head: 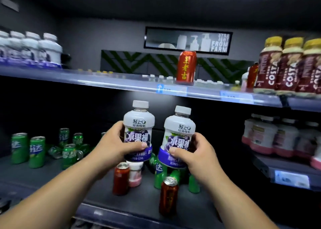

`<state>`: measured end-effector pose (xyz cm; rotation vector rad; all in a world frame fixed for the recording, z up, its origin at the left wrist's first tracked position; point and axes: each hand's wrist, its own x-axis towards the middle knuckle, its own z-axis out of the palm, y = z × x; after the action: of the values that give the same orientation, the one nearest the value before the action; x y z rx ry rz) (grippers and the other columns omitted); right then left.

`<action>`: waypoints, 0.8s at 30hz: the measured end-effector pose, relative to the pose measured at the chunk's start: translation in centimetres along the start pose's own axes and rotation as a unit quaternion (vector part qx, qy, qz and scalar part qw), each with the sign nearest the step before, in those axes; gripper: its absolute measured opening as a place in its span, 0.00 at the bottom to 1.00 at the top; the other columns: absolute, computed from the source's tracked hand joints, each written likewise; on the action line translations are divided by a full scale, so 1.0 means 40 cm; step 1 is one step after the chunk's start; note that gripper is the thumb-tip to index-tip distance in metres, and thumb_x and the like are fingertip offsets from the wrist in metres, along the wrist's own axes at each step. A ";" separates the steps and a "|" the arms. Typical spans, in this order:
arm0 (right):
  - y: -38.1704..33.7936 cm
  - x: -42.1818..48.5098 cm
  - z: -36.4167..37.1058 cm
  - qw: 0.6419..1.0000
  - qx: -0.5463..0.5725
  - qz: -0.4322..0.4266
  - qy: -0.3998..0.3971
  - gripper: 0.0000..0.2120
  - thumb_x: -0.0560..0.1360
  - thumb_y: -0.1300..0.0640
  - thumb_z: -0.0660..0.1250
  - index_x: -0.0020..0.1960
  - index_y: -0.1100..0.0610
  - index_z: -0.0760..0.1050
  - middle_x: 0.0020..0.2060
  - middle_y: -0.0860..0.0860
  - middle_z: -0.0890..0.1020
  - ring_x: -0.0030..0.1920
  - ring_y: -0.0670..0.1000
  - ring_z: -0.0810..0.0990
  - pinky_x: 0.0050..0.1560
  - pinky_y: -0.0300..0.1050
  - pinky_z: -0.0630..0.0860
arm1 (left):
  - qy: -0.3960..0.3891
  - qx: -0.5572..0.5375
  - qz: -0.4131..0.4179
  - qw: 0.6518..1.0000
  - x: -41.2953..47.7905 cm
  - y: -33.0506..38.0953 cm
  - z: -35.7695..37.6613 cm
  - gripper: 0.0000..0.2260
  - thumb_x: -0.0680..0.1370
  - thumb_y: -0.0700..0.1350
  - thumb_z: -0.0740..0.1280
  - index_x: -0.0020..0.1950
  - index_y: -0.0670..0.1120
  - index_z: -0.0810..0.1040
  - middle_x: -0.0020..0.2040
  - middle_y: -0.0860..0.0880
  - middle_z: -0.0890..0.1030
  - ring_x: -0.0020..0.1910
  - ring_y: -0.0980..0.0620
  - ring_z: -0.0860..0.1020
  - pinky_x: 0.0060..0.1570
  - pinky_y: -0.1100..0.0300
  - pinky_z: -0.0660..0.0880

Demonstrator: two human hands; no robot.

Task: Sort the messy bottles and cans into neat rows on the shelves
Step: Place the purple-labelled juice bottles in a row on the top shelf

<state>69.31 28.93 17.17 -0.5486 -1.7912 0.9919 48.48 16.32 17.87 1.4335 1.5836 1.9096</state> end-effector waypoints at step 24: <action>-0.403 0.397 0.645 0.990 -0.009 -0.137 -0.016 0.25 0.61 0.52 0.82 0.55 0.52 0.80 0.47 0.45 0.87 0.48 0.45 0.86 0.55 0.53 0.82 | 0.060 0.136 0.111 0.983 0.398 0.142 -0.743 0.18 0.69 0.47 0.79 0.55 0.51 0.78 0.47 0.54 0.86 0.47 0.58 0.84 0.49 0.63 0.79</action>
<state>40.36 21.63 34.10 -0.2881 -1.8471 0.8001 19.09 8.35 33.45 1.6967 1.8721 1.9949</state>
